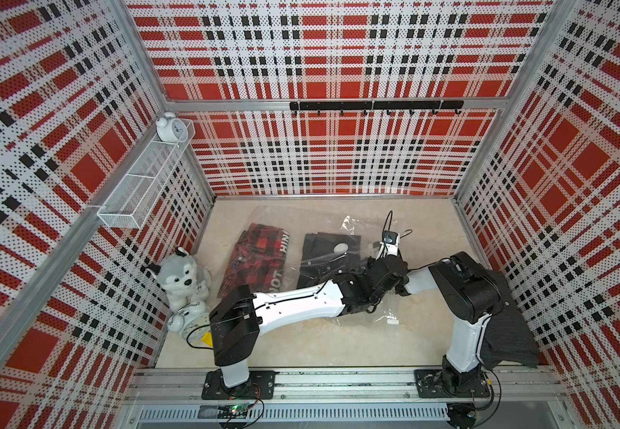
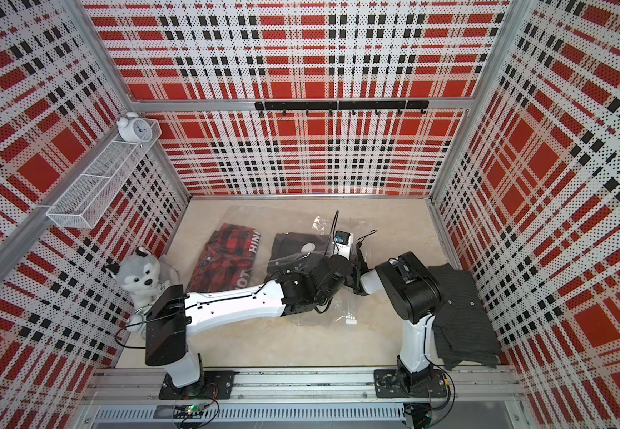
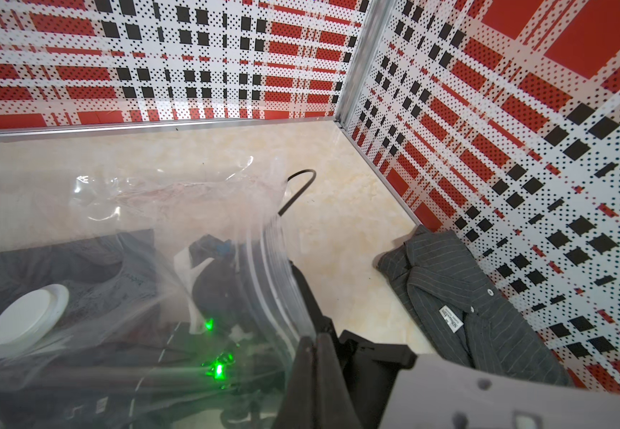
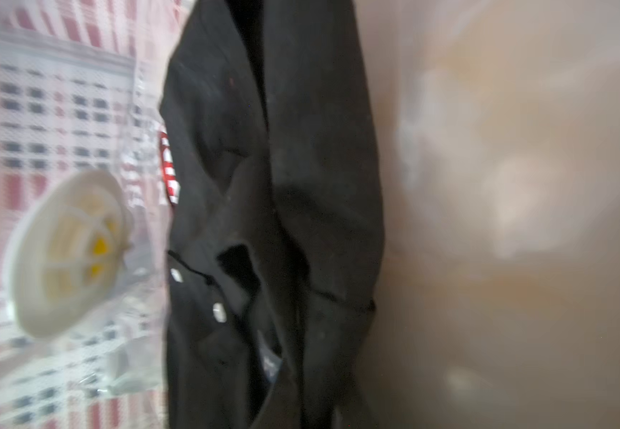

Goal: Place the folded shirt into the vacuum bag
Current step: Place the shirt in the vacuum bag.

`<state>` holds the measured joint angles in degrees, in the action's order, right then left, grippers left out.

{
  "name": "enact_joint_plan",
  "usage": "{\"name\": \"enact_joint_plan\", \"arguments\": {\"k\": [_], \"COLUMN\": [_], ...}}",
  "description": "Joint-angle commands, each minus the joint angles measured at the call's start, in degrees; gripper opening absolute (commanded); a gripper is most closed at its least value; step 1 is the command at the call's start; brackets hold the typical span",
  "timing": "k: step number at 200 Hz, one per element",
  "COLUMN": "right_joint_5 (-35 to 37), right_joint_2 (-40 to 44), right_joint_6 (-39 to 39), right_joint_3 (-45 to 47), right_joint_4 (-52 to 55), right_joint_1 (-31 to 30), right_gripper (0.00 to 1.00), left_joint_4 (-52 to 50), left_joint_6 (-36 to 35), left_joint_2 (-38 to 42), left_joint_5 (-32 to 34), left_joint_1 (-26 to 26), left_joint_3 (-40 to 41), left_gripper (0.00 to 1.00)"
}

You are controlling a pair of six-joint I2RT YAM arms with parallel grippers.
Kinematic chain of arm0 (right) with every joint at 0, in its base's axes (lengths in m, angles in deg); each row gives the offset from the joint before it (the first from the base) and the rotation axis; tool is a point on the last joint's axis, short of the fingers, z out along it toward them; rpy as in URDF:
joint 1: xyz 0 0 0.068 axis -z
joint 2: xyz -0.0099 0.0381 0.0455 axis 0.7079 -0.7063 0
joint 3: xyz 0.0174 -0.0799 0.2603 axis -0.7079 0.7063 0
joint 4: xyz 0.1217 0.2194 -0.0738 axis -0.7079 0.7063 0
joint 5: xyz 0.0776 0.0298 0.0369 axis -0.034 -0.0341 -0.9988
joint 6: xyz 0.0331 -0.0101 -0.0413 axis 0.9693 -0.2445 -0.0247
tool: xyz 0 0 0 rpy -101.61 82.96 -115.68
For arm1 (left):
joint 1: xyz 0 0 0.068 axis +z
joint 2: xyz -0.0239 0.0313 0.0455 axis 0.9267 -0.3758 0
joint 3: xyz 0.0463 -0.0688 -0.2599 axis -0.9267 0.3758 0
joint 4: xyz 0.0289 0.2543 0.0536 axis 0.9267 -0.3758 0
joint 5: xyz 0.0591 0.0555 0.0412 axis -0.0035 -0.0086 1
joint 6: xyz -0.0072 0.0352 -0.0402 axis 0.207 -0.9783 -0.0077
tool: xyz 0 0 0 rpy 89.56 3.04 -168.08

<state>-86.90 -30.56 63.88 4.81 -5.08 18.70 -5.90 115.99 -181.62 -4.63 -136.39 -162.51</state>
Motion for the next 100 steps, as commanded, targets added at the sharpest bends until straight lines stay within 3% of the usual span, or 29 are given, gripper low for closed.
{"name": "enact_joint_plan", "arguments": {"k": [1, 58, 100], "right_joint_5": [-3.4, -3.9, 1.1], "right_joint_2": [-1.6, -6.3, -8.4], "right_joint_6": [1.3, 4.9, 11.4], "right_joint_3": [-3.5, -8.2, -6.1], "right_joint_4": [-7.9, -10.3, -14.7], "right_joint_1": [-3.0, -5.7, -7.9], "right_gripper": [0.07, 0.07, 0.06], "left_joint_4": [3.4, 4.1, 4.2], "left_joint_6": [-1.0, -1.3, -1.6], "left_joint_2": [1.7, 1.6, 1.4], "left_joint_5": [-1.6, -1.8, -1.3], "left_joint_1": [-1.4, -1.6, -1.6], "left_joint_3": [-0.7, -0.9, -0.8], "left_gripper": [0.00, 0.00, 0.00]}}
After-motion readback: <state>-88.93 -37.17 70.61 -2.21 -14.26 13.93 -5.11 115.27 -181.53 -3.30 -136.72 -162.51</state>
